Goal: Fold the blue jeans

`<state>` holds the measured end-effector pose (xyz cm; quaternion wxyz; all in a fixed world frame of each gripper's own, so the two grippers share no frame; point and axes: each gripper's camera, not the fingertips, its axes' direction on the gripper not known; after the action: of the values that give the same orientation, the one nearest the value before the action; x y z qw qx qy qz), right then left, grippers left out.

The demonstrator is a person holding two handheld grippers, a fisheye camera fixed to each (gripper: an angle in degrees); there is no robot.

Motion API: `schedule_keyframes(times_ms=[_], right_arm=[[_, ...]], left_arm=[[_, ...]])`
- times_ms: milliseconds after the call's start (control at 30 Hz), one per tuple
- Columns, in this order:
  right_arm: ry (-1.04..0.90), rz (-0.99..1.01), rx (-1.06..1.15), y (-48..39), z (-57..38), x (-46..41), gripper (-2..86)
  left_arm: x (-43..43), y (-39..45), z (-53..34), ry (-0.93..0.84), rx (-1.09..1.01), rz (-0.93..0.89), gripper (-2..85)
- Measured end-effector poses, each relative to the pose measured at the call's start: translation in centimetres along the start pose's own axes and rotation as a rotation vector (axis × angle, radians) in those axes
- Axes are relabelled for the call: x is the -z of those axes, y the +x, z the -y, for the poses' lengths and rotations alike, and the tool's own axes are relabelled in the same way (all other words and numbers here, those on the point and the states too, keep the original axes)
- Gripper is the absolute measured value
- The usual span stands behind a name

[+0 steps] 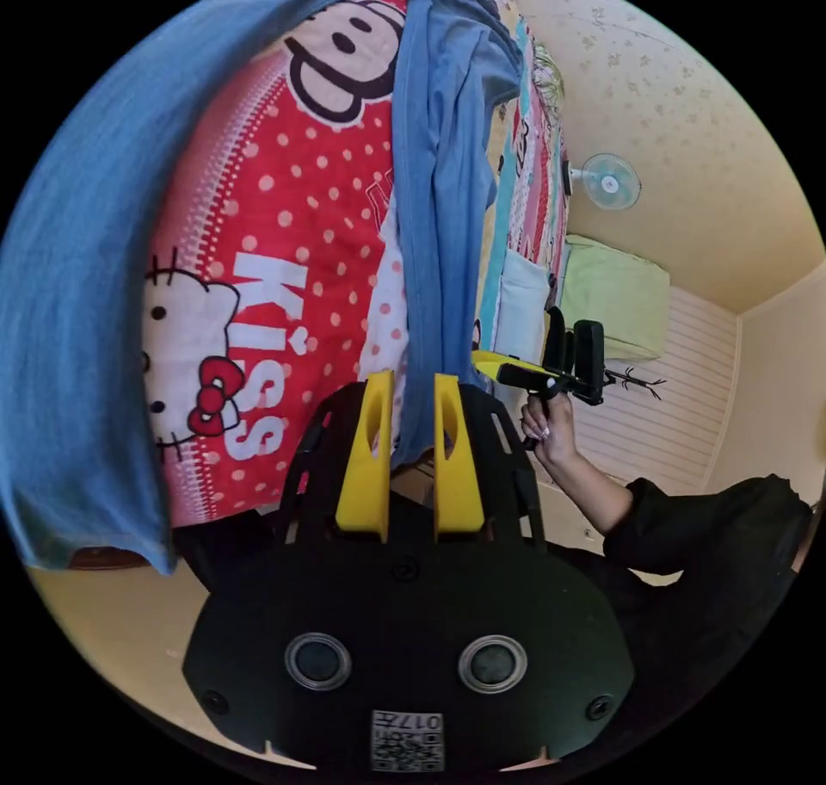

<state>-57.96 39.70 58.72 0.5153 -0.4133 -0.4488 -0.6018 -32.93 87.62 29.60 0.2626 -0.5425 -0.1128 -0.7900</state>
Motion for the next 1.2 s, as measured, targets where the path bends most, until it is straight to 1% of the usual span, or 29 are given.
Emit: schedule_keyframes(times_ms=[100,133,167,267,300,367,400,433,467,500,567,600,667,733,800,867,933,1000,1033,1067,1100,1167,1200], right_arm=[[0.009,-0.006,-0.007,2.7,0.2,0.5,7.8],[-0.005,0.009,0.001,3.6,0.5,0.9,6.9],[-0.025,0.018,0.006,4.5,0.8,1.2,5.6],[-0.108,0.016,0.025,6.2,1.3,1.7,2.9],[-0.096,-0.009,0.022,6.4,1.2,2.2,2.7],[-0.009,-0.148,0.017,6.5,0.1,5.5,1.9],[0.01,-0.188,0.01,6.5,-0.3,6.4,1.8],[0.036,-0.278,-0.017,6.8,-1.2,7.8,1.7],[0.021,-0.319,-0.018,7.3,-2.1,8.5,1.6],[-0.005,-0.312,-0.017,7.7,-2.4,8.4,1.5],[-0.108,-0.334,-0.103,10.0,-3.0,6.8,1.8],[-0.125,-0.339,-0.124,10.5,-2.9,6.3,1.9],[-0.16,-0.333,-0.181,12.3,-2.2,5.4,2.8],[-0.112,-0.347,-0.203,12.4,-1.9,6.1,4.2],[-0.055,-0.392,-0.216,11.7,-2.0,7.2,6.1],[-0.033,-0.507,-0.211,9.7,-1.5,8.0,8.1],[0.024,-0.54,-0.17,7.3,-0.7,8.2,9.0],[0.078,-0.457,-0.073,4.6,0.6,7.7,9.3],[0.078,-0.347,-0.004,3.2,1.9,6.6,9.3],[0.07,-0.224,0.059,2.0,3.4,5.2,9.4],[0.066,-0.167,0.081,1.5,4.2,4.4,9.5],[0.087,0.016,0.073,0.5,7.6,1.3,10.3],[0.1,0.049,0.064,0.3,8.4,0.6,10.6]], left_arm=[[-1.7,0.7,2.2,-0.084,-0.029,-0.002,4.6],[-1.6,0.9,2.7,-0.082,-0.037,0.014,2.2],[-1.2,0.8,2.9,-0.07,-0.031,0.018,1.7],[1.2,0.6,3.8,-0.071,-0.001,-0.053,-0.2],[2.6,0.6,4.0,-0.087,0.015,-0.084,-0.4],[5.2,0.9,3.4,-0.092,0.022,-0.148,-0.7],[7.1,1.2,2.6,-0.086,0.019,-0.176,-0.8],[8.8,1.4,1.5,-0.087,0.027,-0.172,-0.8],[9.4,1.5,0.9,-0.084,0.035,-0.171,-0.8],[9.9,1.8,0.0,-0.087,0.05,-0.185,-0.8],[9.1,2.1,-0.8,-0.11,0.068,-0.168,-0.8],[8.3,2.0,-0.9,-0.138,0.088,-0.15,-0.6],[8.4,1.5,-1.1,-0.135,0.113,-0.167,-0.3],[11.2,0.4,-1.7,-0.068,0.12,-0.176,0.0],[14.6,-0.9,-2.5,-0.015,0.124,-0.125,0.8],[19.2,-2.3,-3.7,0.086,0.141,-0.05,5.0],[26.5,-3.9,-5.2,0.264,0.154,0.025,9.3],[31.6,-4.8,-6.0,0.374,0.158,0.112,9.7],[34.4,-5.3,-6.2,0.435,0.149,0.167,9.8],[35.6,-5.6,-6.2,0.46,0.144,0.19,9.9],[37.4,-6.5,-5.7,0.483,0.142,0.212,10.0],[38.7,-8.3,-4.0,0.457,0.139,0.18,10.6],[38.7,-9.5,-2.8,0.432,0.137,0.171,10.4]])
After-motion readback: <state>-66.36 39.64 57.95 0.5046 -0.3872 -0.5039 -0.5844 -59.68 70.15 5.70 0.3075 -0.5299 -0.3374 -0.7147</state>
